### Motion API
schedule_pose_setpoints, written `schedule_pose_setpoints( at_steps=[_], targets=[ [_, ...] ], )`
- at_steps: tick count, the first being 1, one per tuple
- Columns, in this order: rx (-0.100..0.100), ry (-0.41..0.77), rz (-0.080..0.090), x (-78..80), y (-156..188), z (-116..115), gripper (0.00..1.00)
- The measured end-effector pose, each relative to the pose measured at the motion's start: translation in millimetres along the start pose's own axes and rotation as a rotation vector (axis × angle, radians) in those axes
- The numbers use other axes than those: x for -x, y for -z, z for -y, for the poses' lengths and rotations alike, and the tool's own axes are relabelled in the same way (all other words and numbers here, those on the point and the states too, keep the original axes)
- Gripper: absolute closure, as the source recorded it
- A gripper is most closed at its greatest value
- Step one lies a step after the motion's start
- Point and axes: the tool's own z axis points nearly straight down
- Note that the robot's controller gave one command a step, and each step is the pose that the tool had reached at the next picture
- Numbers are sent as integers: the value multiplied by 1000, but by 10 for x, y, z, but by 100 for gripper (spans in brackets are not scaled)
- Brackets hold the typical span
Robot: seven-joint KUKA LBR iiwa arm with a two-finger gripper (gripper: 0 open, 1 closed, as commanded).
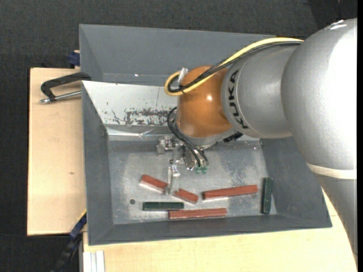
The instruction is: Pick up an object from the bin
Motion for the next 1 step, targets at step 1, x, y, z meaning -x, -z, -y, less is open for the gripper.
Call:
schedule_pose_setpoints(
  at_steps=[1],
  targets=[
    [-2, 51, 7, -483, 47, -509, 100]
  ],
)
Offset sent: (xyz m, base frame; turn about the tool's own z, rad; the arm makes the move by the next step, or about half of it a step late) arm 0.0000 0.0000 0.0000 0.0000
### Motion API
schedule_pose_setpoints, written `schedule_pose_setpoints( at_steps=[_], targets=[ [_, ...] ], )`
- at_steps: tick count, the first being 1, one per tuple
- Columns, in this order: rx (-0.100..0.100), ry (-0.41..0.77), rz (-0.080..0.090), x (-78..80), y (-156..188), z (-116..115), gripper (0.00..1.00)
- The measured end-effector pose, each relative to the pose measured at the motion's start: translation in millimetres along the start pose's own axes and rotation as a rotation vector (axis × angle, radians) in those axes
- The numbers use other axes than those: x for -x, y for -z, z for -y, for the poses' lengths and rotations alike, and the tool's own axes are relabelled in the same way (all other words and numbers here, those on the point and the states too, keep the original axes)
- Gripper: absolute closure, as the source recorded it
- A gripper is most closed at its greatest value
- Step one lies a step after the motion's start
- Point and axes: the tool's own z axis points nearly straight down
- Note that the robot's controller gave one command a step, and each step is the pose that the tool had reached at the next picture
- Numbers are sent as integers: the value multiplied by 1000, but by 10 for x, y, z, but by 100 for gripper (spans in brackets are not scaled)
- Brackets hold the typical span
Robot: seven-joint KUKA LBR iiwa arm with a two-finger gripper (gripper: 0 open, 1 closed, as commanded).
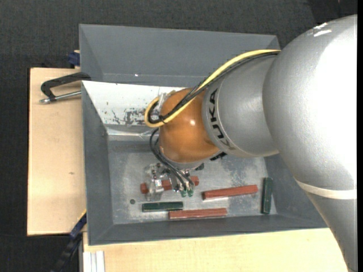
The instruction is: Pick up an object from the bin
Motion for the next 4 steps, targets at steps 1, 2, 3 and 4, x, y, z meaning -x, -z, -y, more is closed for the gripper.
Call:
schedule_pose_setpoints(
  at_steps=[1, 2, 3, 4],
  targets=[
    [0, 0, 0, 0, 0, 2, 100],
    [1, 5, 7, 168, 1086, -145, 100],
    [1, 4, 6, 166, 1083, -143, 0],
    [1, 4, 6, 166, 1083, -142, 0]
  ],
)
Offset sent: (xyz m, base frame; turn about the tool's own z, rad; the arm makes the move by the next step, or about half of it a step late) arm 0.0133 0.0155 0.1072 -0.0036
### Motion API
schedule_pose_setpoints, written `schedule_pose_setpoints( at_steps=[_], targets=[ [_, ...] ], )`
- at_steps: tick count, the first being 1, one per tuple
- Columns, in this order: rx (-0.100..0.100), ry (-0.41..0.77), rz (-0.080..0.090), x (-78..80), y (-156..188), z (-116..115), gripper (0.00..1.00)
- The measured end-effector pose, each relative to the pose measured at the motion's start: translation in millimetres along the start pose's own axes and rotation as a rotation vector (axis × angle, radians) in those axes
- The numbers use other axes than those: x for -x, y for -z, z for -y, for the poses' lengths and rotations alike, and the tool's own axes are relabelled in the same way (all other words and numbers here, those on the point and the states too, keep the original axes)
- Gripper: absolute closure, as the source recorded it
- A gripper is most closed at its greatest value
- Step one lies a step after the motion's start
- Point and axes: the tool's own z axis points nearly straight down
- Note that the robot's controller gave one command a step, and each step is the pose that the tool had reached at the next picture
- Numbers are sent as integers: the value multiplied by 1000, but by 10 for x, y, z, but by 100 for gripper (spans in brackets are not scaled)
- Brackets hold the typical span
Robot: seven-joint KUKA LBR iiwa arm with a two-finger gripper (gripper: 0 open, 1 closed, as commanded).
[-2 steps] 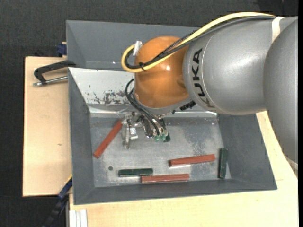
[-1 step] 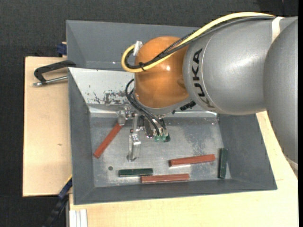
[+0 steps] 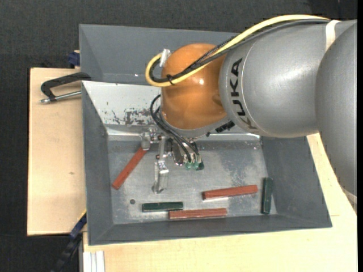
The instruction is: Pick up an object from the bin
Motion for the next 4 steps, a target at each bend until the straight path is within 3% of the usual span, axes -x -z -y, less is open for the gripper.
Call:
schedule_pose_setpoints(
  at_steps=[1, 2, 3, 4],
  targets=[
    [2, -90, 7, 269, -326, -39, 0],
    [-1, -37, 1, 323, -956, -151, 0],
    [-2, 69, 0, 571, -1189, 15, 100],
    [-1, 69, 0, 570, -1189, 13, 100]
  ],
)
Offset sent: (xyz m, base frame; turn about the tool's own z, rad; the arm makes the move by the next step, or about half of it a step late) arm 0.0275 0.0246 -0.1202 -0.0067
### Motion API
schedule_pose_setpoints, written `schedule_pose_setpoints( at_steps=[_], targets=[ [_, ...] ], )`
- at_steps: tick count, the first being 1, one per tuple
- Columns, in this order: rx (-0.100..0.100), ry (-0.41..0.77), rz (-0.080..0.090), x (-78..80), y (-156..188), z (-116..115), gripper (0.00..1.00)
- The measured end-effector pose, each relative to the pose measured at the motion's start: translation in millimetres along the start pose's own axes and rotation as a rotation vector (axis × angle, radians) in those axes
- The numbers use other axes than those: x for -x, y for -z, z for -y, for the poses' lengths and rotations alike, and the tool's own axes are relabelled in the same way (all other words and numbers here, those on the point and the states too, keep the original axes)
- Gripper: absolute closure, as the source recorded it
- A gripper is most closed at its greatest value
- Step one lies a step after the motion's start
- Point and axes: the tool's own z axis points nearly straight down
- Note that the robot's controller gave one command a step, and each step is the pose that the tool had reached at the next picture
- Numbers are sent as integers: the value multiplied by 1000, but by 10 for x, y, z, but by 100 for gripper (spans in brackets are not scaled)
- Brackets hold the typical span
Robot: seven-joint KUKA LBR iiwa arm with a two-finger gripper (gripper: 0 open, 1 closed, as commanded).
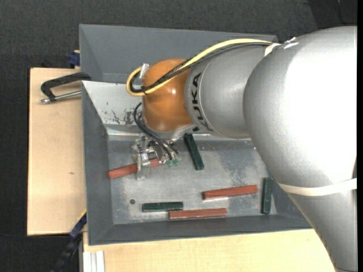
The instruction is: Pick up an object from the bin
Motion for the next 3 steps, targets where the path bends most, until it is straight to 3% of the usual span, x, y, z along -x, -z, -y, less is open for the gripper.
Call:
schedule_pose_setpoints(
  at_steps=[1, 2, 3],
  targets=[
    [2, -19, 1, 47, 1067, -22, 100],
    [2, -19, 0, 47, 1067, -22, 100],
    [1, 21, 1, 153, 1855, -7, 100]
  ],
)
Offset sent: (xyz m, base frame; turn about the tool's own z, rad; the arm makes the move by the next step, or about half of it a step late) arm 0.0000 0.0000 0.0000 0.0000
